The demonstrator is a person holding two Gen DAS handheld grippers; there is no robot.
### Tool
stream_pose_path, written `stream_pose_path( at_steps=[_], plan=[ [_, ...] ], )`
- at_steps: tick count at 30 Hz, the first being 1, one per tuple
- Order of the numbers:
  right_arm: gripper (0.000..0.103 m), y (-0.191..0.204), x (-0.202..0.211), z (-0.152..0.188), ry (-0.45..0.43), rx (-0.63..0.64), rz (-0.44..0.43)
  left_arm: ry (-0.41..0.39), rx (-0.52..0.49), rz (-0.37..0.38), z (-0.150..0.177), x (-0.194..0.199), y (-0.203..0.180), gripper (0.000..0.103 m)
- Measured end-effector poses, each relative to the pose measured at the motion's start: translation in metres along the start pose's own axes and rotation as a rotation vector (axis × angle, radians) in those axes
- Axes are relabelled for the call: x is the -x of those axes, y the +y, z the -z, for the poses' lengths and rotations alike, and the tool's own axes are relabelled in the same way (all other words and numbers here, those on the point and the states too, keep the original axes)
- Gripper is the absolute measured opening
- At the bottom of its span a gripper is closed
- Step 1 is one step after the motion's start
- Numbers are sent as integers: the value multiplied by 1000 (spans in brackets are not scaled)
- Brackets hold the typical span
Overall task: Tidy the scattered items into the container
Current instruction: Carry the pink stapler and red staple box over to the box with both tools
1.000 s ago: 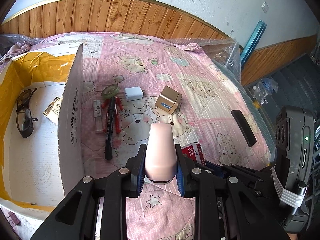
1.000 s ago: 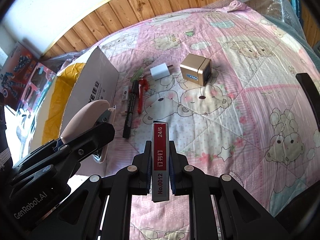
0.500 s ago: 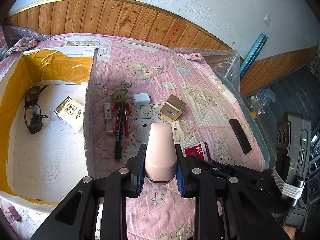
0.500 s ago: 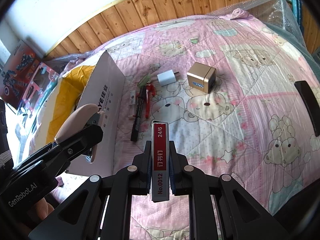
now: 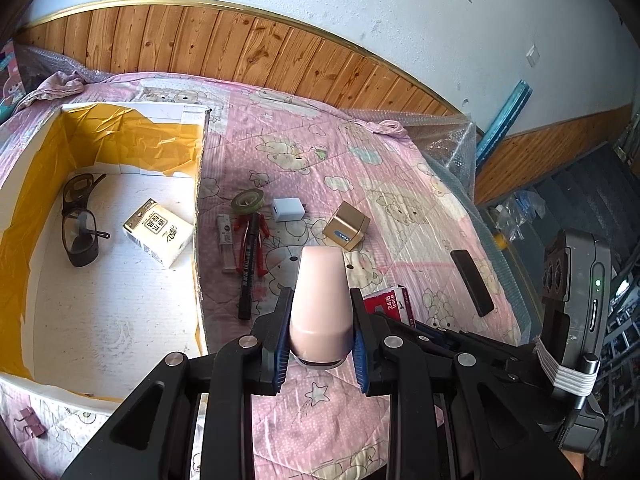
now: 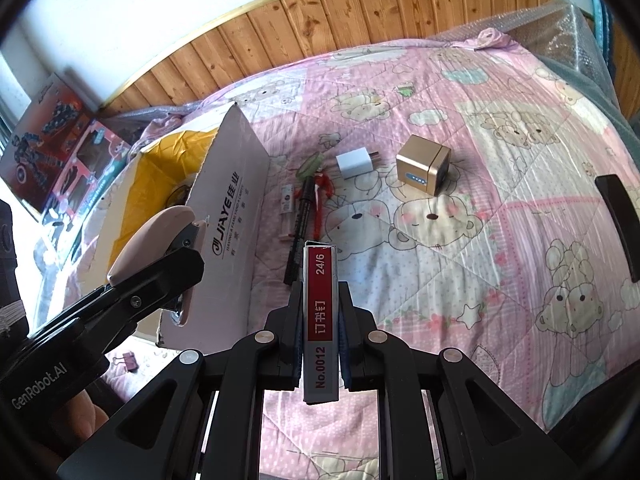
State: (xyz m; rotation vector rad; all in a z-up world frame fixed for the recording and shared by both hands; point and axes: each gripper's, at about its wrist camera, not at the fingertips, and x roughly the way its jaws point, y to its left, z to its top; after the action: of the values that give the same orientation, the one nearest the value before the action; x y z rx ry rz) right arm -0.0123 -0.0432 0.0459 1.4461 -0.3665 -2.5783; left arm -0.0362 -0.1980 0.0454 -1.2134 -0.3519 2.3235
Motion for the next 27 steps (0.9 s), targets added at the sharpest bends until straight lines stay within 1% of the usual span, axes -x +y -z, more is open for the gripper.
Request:
stream_pose_path(
  at_steps=[27],
  plan=[
    [15,63,18,-8,-36,111,-88,-89,75,-16,-9,51,40,27]
  ],
)
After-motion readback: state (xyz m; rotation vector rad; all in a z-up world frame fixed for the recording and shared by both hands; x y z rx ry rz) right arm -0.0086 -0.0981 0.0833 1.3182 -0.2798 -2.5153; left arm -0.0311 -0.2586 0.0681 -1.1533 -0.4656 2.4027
